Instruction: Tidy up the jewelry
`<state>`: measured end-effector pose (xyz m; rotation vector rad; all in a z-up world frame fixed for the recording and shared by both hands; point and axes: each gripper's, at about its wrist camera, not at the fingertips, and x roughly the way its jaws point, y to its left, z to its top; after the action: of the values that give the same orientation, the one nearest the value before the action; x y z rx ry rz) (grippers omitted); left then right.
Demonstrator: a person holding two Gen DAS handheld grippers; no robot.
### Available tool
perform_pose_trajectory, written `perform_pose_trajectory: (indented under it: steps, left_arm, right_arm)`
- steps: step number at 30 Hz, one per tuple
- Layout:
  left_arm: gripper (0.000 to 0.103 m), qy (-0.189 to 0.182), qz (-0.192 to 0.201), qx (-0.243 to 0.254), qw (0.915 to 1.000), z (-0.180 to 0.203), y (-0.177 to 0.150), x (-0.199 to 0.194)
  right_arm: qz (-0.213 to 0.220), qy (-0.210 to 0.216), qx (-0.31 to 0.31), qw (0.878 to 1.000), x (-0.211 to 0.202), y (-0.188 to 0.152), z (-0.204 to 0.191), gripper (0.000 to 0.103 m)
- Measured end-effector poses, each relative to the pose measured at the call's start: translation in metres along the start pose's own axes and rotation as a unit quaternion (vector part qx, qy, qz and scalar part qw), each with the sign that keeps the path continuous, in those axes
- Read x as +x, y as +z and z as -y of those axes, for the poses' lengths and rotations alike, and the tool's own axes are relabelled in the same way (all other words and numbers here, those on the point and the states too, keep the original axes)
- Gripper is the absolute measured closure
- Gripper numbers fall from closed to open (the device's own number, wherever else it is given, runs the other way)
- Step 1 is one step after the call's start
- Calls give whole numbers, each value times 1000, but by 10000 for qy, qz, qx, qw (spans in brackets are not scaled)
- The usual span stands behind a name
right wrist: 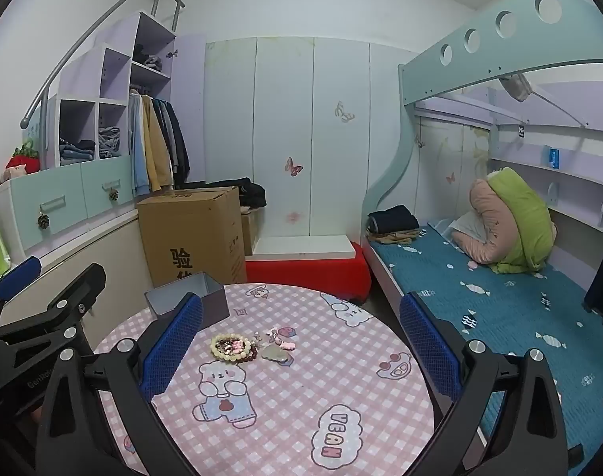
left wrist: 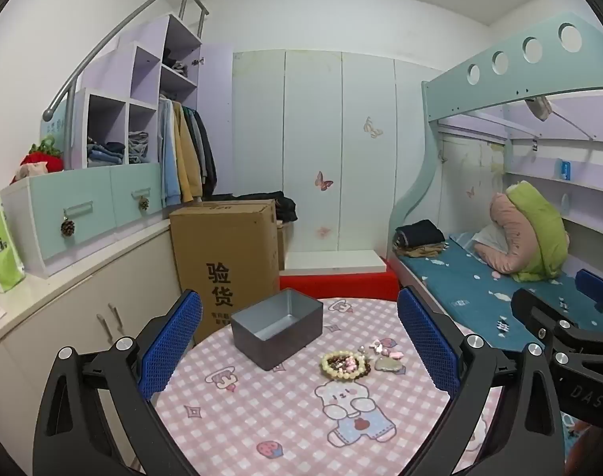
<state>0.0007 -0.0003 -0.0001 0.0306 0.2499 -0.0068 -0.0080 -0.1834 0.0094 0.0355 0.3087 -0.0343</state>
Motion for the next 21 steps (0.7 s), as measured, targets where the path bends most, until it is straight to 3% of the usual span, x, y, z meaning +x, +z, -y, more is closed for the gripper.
perform_pose_trajectory:
  steps: [21]
  left_arm:
    - [7,-46,11,-35,10000,1,-3,0]
  right_arm:
    - [-14,-21,-56,10000,0,0,-2,6]
